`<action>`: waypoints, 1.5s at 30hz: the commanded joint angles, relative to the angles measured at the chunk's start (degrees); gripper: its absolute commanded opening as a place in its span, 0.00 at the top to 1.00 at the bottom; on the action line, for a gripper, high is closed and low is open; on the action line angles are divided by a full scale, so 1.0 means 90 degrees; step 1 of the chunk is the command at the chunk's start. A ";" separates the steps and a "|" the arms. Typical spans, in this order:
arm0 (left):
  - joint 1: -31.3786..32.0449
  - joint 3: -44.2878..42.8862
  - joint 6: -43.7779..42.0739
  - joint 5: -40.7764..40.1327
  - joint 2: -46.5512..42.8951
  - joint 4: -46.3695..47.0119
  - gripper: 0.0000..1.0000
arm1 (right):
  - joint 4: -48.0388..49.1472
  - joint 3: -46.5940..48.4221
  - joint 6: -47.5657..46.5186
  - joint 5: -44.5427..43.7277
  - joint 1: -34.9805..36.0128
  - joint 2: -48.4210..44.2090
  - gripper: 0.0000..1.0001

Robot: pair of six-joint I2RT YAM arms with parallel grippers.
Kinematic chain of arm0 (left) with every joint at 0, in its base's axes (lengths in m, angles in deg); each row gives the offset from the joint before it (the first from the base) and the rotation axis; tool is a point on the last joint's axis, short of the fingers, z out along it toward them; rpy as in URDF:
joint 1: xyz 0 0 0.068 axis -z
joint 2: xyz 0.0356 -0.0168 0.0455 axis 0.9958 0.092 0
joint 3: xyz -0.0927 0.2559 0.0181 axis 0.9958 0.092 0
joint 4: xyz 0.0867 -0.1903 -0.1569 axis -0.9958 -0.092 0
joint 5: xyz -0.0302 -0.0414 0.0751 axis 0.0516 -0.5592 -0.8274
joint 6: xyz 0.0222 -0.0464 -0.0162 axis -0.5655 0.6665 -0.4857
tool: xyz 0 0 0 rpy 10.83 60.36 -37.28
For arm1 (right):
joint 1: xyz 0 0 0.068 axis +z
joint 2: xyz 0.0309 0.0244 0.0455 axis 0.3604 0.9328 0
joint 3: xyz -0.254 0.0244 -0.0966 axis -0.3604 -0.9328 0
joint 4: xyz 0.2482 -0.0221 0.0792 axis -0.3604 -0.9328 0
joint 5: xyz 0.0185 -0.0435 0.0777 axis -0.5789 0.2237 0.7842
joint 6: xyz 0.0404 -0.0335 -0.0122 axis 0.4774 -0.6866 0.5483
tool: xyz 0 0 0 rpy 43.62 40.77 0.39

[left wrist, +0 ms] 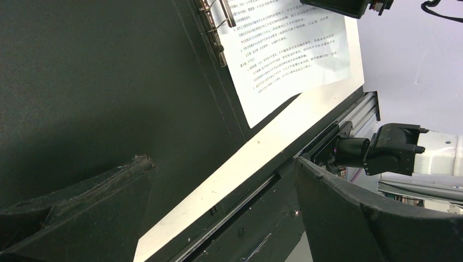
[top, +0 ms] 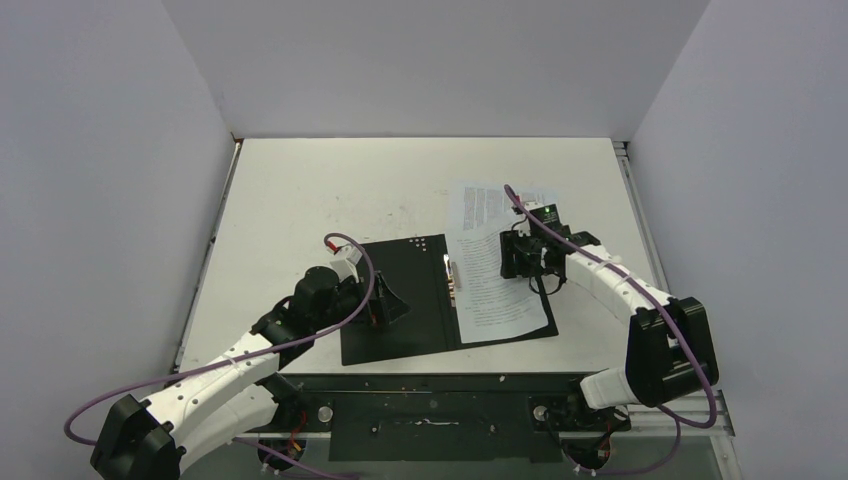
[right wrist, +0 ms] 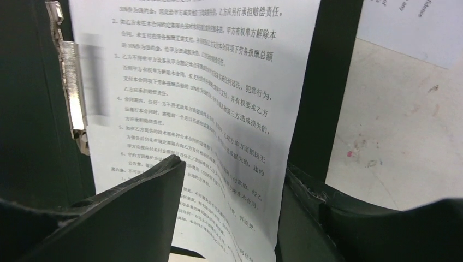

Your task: Put the files into the folder

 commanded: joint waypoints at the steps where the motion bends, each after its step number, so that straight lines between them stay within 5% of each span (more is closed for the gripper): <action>1: 0.0021 -0.0069 -0.0089 -0.0035 0.0016 0.0047 0.03 | 0.0358 -0.0137 0.0198 -0.0600 -0.0081 -0.0071 0.41; 26: 0.0022 -0.0945 -0.0034 -0.0736 0.0555 -0.0066 0.03 | 0.1738 -0.0026 0.1111 -0.2114 -0.0784 -0.0966 0.20; 38: -0.0069 -0.2835 -0.0207 -0.1064 0.2725 0.0633 0.03 | 0.2976 -0.0201 0.1451 -0.2738 -0.0982 -0.0295 0.00; 45: -0.0219 -0.4252 -0.0275 -0.0725 0.4490 0.0811 0.03 | 0.3604 0.0034 0.2015 -0.2008 -0.1577 0.0623 0.05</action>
